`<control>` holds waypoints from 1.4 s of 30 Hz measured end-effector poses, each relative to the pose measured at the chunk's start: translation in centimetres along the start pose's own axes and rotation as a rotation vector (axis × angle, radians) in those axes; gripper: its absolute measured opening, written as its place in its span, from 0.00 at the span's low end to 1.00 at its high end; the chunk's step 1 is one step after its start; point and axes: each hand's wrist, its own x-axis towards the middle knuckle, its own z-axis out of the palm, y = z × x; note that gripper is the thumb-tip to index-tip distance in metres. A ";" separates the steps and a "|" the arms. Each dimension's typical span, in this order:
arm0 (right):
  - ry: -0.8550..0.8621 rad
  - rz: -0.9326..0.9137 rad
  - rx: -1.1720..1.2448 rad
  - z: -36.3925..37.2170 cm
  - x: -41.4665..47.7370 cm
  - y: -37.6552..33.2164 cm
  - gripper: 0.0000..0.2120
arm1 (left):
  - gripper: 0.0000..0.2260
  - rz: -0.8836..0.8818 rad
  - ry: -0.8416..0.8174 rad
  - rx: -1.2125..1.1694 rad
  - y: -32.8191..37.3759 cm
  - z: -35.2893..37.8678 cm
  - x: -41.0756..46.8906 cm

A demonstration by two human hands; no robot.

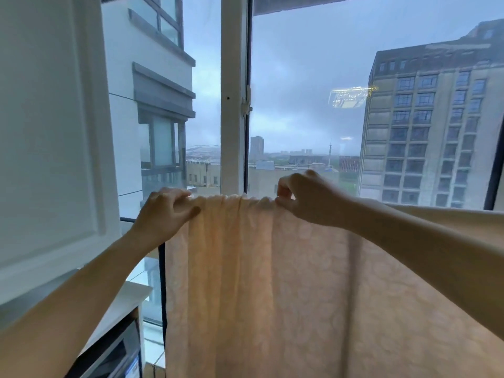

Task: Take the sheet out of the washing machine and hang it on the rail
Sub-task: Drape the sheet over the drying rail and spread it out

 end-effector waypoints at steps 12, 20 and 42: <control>-0.026 0.134 -0.127 2.7 1.9 -2.3 0.08 | 0.13 -0.519 -0.183 -0.643 -3.4 -1.3 -0.6; -0.016 0.103 -0.089 2.9 2.4 -5.4 0.08 | 0.05 -0.465 -0.217 -0.820 -2.4 -2.4 -1.4; 0.083 0.169 -0.106 6.1 8.8 -10.3 0.03 | 0.04 -0.201 0.181 -0.721 -4.4 -6.7 3.8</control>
